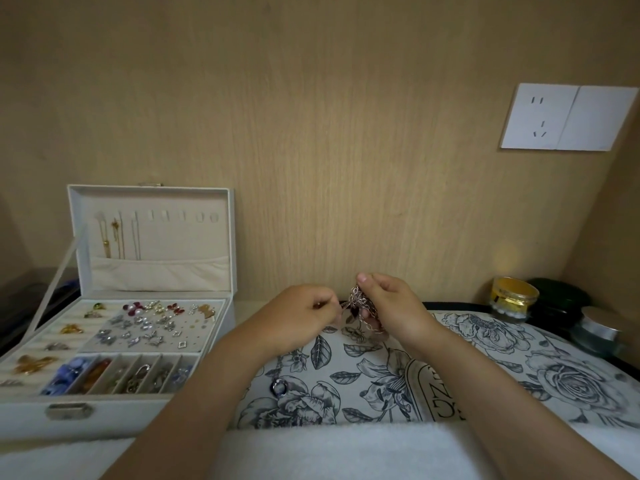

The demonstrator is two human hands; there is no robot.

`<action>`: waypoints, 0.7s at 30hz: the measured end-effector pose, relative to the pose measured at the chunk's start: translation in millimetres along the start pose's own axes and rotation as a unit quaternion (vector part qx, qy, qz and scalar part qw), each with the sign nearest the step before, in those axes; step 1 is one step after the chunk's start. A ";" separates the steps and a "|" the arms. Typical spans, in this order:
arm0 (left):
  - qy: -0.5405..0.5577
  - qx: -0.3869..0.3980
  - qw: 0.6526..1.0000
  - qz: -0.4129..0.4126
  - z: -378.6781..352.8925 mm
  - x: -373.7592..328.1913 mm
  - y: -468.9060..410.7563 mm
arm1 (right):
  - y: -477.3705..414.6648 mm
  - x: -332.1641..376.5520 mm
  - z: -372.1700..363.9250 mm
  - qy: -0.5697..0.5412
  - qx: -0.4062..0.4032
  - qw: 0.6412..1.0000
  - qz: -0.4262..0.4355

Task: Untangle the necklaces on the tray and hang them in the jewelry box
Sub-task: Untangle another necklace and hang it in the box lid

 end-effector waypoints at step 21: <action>-0.021 0.027 0.999 0.019 -4.6 7.5 -2.8 | -0.3 -6.2 -1.9 0.095 0.089 0.991 0.004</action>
Point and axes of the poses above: each hand's wrist, its own y-axis away from the middle knuckle, its own z-axis out of the back of the hand, x = y × z, the point moved 6 cm from there along -y, towards the middle knuckle, and after that the axes turned 1 degree about y, right-handed, at the moved point
